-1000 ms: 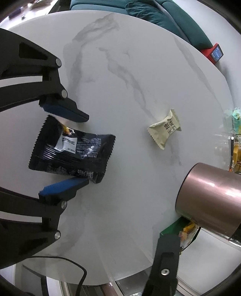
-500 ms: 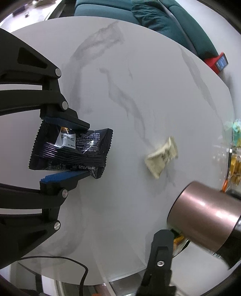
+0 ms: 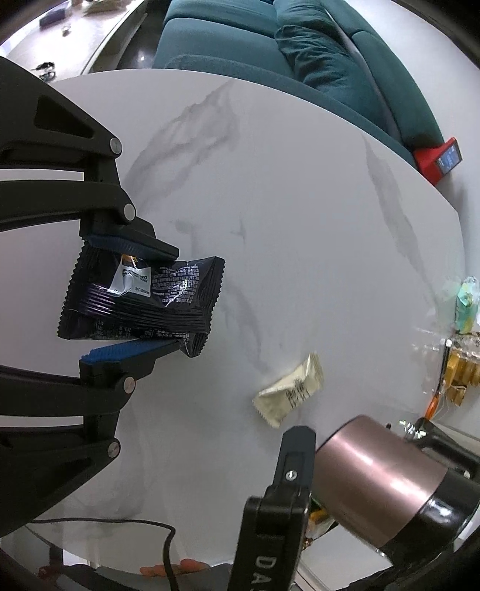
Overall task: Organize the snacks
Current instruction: 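Grasp the black packet with left tool while right tool grasps the cream candy, then lift and carry both held snacks over the green tray with both tools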
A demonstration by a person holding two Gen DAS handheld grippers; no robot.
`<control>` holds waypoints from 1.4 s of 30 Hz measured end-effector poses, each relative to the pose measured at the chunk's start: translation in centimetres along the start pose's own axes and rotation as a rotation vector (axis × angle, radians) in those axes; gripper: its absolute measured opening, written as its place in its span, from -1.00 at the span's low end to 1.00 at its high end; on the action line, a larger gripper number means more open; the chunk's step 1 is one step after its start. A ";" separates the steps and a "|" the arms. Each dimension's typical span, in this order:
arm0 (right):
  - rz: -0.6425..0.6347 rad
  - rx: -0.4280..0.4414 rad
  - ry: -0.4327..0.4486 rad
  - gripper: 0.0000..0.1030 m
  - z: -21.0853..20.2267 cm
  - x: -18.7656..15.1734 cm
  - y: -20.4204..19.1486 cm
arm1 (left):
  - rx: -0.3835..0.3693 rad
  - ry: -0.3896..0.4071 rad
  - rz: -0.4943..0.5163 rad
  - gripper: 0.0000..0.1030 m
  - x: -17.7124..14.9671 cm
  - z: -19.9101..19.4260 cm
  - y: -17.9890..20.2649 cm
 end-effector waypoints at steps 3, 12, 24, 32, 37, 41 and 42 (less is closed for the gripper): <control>-0.057 -0.017 -0.026 1.00 1.3 0.4 -1.2 | -0.001 -0.003 -0.014 -0.30 0.2 0.1 -0.7; -0.097 -0.007 -0.104 0.84 4.8 0.6 -2.8 | 0.004 -0.002 -0.034 -0.30 0.9 0.1 -1.8; -0.119 0.026 -0.104 -0.90 4.7 0.4 -2.7 | 0.015 -0.007 -0.053 -0.30 1.0 0.1 -2.3; -0.103 0.056 -0.057 -0.97 2.7 0.9 -2.0 | 0.022 0.007 -0.054 -0.30 1.1 -0.5 -1.7; -0.066 0.089 0.002 -0.97 -1.0 0.2 -0.1 | 0.019 0.030 -0.024 -0.30 1.4 -1.5 0.1; -0.017 0.107 0.034 -0.97 -3.3 -1.1 2.4 | 0.013 0.038 0.022 -0.30 1.1 -1.9 3.1; -0.005 0.103 0.040 -0.97 -4.1 -1.8 3.6 | 0.009 0.038 0.036 -0.30 1.1 -1.9 4.1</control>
Point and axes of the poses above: each gripper's, at about its wrist camera, not at the fingertips, and z roughly the way its jaws point, y to its right, x to its top, the point moved 6 cm from there along z, roughly the way its jaws point, and after that the axes turned 3 degrees about -z, right-handed, at the moved point
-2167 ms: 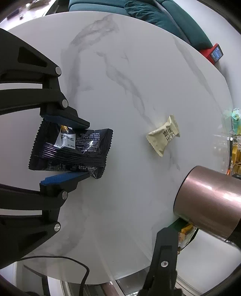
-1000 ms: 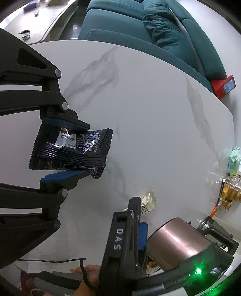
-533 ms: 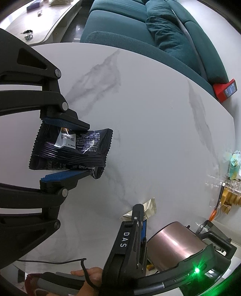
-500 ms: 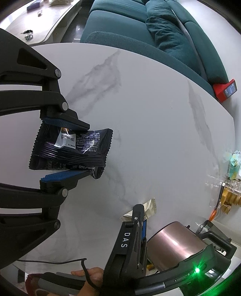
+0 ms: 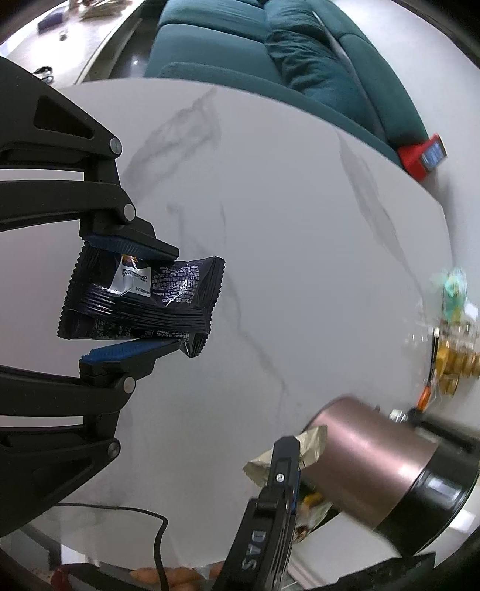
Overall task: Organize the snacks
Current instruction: 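Lift and carry both held snacks over the green tray with both tools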
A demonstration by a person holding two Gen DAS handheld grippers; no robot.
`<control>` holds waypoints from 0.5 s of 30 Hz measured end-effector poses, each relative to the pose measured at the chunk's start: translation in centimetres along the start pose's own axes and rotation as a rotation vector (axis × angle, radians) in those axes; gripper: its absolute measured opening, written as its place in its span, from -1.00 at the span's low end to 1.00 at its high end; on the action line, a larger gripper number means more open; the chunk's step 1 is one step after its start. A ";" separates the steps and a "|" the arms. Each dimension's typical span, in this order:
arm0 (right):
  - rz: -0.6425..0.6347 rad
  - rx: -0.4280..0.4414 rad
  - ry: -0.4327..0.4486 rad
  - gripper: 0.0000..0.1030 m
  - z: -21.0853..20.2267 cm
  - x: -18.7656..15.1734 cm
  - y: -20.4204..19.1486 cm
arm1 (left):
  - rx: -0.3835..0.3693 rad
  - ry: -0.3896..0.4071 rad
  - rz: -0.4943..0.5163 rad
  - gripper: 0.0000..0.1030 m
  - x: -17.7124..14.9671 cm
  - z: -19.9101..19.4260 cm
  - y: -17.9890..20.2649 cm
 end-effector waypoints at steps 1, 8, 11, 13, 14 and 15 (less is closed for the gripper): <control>0.007 -0.002 0.001 -0.97 -0.3 -0.3 0.7 | -0.004 -0.001 0.012 -0.30 0.0 0.0 0.8; 0.111 -0.030 0.009 -0.97 -4.1 -4.4 7.9 | -0.060 0.002 0.097 -0.30 0.5 0.0 9.1; 0.149 -0.044 0.007 -0.97 -5.5 -5.9 11.0 | -0.086 0.001 0.127 -0.30 0.9 0.1 12.8; 0.172 -0.059 0.011 -0.97 -6.6 -6.9 13.5 | -0.102 0.005 0.154 -0.30 1.2 0.2 15.7; 0.181 -0.064 0.013 -0.97 -7.2 -7.2 14.6 | -0.109 0.007 0.168 -0.30 1.6 0.2 17.1; 0.190 -0.070 0.016 -0.97 -7.6 -7.5 15.8 | -0.116 0.010 0.178 -0.30 2.1 0.3 18.6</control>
Point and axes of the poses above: each gripper's, at about its wrist camera, not at the fingertips, and z roughly the way its jaws point, y to its right, x to its top, the point moved 6 cm from there along z, roughly the way its jaws point, and after that the axes turned 3 degrees about -z, right-handed, at the moved point
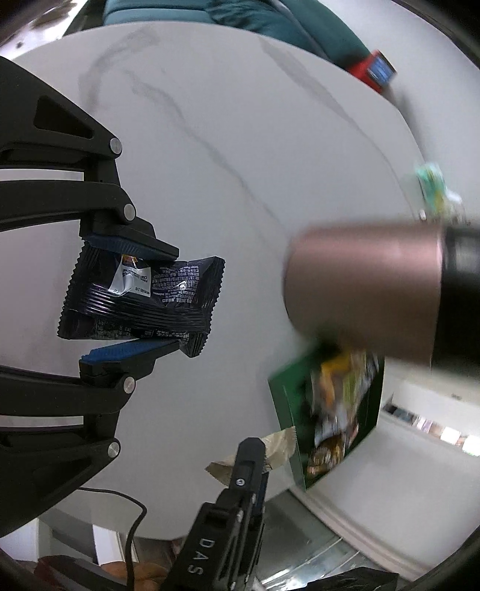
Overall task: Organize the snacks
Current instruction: 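Lift and carry both held snacks over the green tray with both tools, then open both tools to drop the black packet and cream candy into the tray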
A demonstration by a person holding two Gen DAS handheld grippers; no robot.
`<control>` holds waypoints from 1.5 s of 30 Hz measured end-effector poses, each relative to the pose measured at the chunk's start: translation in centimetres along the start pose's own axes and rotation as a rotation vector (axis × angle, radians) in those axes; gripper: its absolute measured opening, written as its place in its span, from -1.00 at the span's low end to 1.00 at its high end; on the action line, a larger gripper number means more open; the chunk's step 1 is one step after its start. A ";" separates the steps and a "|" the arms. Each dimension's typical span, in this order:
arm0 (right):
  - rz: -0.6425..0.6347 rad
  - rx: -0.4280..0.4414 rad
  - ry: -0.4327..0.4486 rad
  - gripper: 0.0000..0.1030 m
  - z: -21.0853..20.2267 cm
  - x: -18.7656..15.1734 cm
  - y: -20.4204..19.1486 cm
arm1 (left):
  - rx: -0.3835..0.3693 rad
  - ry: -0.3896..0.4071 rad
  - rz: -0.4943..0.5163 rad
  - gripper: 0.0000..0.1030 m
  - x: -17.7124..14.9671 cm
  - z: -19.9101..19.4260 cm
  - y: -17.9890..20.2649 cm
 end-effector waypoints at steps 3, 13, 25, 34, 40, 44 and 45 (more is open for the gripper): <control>0.019 -0.010 0.006 -0.97 -1.1 0.1 3.7 | -0.022 0.009 0.017 -0.30 2.1 0.6 3.7; 0.003 -0.025 0.041 -0.97 -2.3 3.6 13.8 | -0.048 0.095 0.036 -0.30 10.8 2.2 12.9; -0.072 -0.025 0.016 -0.97 1.1 10.7 17.6 | 0.000 0.096 -0.055 -0.30 18.7 7.2 15.5; -0.070 -0.017 -0.043 -0.97 4.7 12.9 19.5 | 0.055 0.044 -0.098 -0.30 19.9 9.9 13.9; -0.064 -0.033 -0.072 -0.97 6.4 13.2 20.5 | 0.070 0.032 -0.093 -0.30 20.6 11.1 13.4; -0.059 -0.030 -0.083 -0.96 7.2 13.6 20.7 | 0.067 0.028 -0.094 -0.30 21.0 11.6 13.3; -0.059 -0.030 -0.085 -0.96 7.3 13.7 20.8 | 0.068 0.026 -0.090 -0.29 21.1 11.7 13.3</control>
Point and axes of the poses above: each gripper's, at about its wrist camera, not at the fingertips, and z roughly the way its jaws point, y to its right, x to its top, the point moved 6 cm from there along z, roughly the way its jaws point, and after that the axes turned 3 degrees about -z, right-handed, at the moved point
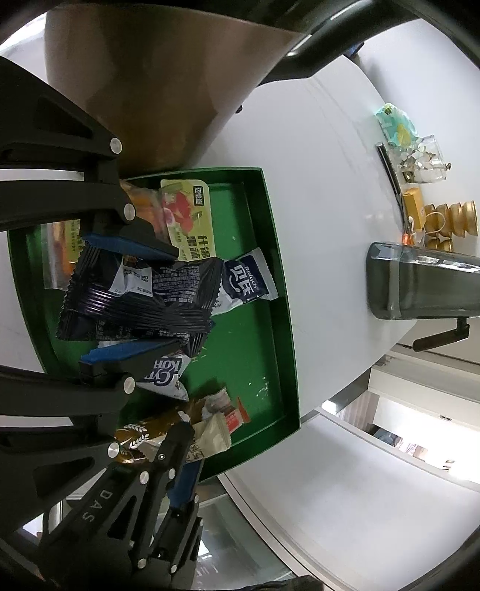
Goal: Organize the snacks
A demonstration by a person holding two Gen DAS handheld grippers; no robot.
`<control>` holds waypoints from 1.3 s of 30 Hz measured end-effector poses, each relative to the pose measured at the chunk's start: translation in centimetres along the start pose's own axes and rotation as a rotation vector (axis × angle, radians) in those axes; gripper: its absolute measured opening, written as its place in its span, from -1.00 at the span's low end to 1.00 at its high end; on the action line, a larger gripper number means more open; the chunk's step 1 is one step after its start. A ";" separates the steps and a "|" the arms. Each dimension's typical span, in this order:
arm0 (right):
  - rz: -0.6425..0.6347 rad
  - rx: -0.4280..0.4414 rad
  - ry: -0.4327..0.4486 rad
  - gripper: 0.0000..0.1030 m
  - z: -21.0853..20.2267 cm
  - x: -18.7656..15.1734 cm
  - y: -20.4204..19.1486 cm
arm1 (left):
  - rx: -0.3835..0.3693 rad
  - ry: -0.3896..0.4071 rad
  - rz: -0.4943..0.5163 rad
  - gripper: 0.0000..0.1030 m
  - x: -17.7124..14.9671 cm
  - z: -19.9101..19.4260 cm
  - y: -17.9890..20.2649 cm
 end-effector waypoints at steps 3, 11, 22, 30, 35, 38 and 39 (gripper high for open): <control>-0.003 -0.008 -0.006 -0.96 0.4 0.4 0.2 | 0.013 -0.001 0.012 -0.29 0.0 0.2 -0.1; 0.004 0.010 -0.023 -0.96 1.1 1.1 0.6 | 0.010 -0.020 0.028 -0.28 0.0 0.4 0.0; 0.024 0.010 -0.046 -0.94 1.6 1.1 1.1 | 0.029 -0.038 0.023 0.08 0.0 1.3 -0.5; 0.048 0.008 -0.036 -0.18 0.9 1.0 1.8 | 0.036 -0.037 0.050 0.44 -0.2 1.2 0.0; 0.052 -0.010 -0.021 0.83 0.3 0.9 1.9 | 0.036 -0.037 0.064 0.74 -0.5 1.2 0.5; 0.048 -0.038 0.003 1.00 -0.2 1.0 2.2 | 0.030 -0.040 0.071 0.85 -0.6 1.1 0.8; 0.047 -0.050 0.012 1.00 -0.4 1.1 2.4 | 0.028 -0.042 0.075 0.88 -0.7 1.2 0.9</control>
Point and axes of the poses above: each gripper's, at about its wrist camera, not at the fingertips, and z roughly the way its jaws point, y to its right, x to its top, the point moved 6 cm from there along z, roughly the way its jaws point, and after that the axes turned 3 degrees about -z, right-handed, at the moved point
